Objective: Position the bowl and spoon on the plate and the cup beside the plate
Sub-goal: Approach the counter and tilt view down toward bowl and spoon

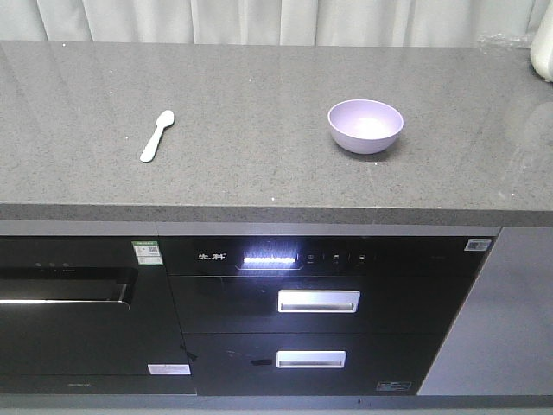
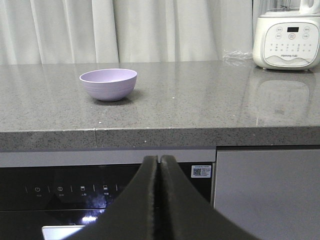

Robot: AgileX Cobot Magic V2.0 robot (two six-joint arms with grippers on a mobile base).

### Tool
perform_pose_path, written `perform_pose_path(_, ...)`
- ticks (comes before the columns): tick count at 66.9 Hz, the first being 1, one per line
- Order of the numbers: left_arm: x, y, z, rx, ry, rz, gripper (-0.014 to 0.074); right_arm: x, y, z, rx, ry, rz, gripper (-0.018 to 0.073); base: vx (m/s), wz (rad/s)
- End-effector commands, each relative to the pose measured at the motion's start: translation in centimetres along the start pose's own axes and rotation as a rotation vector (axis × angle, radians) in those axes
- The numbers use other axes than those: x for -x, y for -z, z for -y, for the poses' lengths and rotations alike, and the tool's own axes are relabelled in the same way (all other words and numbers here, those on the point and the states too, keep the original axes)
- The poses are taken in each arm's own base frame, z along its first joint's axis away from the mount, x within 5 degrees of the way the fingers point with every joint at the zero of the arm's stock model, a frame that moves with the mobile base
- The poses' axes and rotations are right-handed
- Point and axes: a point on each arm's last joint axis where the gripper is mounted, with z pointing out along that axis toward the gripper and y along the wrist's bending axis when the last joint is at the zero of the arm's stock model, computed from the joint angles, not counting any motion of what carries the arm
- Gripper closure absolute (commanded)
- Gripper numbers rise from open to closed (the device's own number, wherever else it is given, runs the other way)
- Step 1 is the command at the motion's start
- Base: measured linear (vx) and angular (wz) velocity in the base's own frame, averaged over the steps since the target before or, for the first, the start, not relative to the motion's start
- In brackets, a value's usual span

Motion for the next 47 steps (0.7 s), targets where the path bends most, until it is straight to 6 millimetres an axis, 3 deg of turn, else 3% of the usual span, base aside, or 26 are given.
perform_pose_path(1,0.07,0.04,0.13,-0.015,0.014,0.07,0.0602,0.4,0.05,-0.09,0.011,0.02,0.067,0.0561,0.06,0.0)
perform_pose_path(47,0.07,0.04,0.13,-0.015,0.014,0.07,0.0602,0.4,0.05,-0.09,0.011,0.02,0.067,0.0561,0.05,0.01)
